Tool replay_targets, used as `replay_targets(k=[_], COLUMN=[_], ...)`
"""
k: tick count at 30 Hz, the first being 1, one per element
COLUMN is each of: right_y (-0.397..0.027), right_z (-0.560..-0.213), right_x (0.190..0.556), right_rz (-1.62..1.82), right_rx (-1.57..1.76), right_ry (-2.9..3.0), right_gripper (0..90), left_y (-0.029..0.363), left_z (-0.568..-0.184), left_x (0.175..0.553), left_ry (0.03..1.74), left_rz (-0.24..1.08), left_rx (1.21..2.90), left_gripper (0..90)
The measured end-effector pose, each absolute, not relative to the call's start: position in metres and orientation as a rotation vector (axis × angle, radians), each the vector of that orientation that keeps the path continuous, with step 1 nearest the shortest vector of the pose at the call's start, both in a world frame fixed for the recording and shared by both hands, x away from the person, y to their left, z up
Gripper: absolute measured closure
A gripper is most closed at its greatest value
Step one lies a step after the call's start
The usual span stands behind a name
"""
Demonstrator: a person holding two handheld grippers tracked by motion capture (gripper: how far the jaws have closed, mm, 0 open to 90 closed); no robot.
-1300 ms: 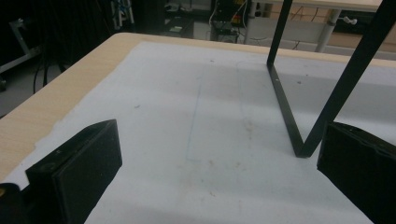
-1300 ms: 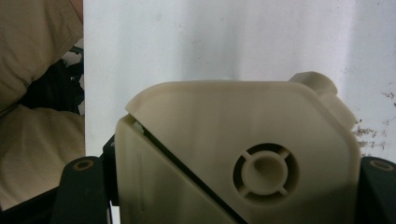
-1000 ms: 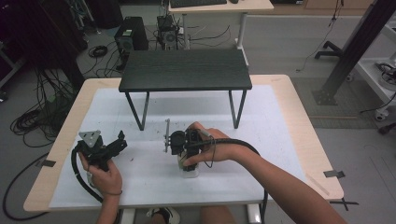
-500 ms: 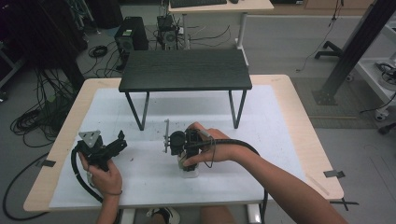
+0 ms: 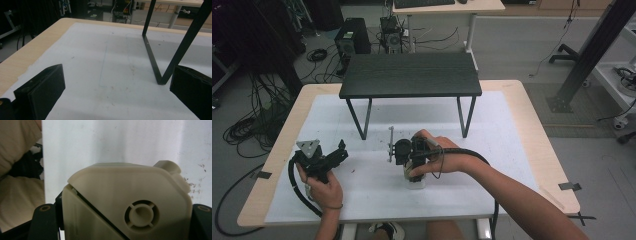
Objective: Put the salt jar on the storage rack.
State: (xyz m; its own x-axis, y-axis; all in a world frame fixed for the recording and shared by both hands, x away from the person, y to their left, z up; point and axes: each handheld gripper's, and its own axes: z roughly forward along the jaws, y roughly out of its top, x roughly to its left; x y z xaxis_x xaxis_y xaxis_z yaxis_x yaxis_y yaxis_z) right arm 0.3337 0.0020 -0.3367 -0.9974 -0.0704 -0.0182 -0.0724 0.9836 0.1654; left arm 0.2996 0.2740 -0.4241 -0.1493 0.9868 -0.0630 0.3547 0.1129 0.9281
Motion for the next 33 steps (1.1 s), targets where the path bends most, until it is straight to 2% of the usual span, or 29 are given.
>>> replay_targets(k=[6, 18, 26, 33], right_y=[-0.002, -0.02, -0.036, -0.046], right_z=[-0.304, -0.184, -0.112, -0.077], right_x=[0.332, 0.349, 0.386, 0.423], right_rz=[0.277, 0.288, 0.351, 0.367], right_rx=[-0.118, -0.024, 0.146, 0.303], right_ry=[3.119, 3.054, 3.005, 2.956], right_gripper=[29.9, 29.9, 29.9, 29.9], left_y=[0.275, 0.276, 0.275, 0.276], left_z=[-0.424, -0.424, -0.424, -0.424], left_x=[0.299, 0.298, 0.299, 0.299], left_ry=[1.63, 1.632, 1.629, 1.63], left_rz=[1.039, 1.036, 1.032, 1.036], left_rx=[1.327, 1.322, 1.319, 1.32], left_gripper=[0.2, 0.2, 0.2, 0.3])
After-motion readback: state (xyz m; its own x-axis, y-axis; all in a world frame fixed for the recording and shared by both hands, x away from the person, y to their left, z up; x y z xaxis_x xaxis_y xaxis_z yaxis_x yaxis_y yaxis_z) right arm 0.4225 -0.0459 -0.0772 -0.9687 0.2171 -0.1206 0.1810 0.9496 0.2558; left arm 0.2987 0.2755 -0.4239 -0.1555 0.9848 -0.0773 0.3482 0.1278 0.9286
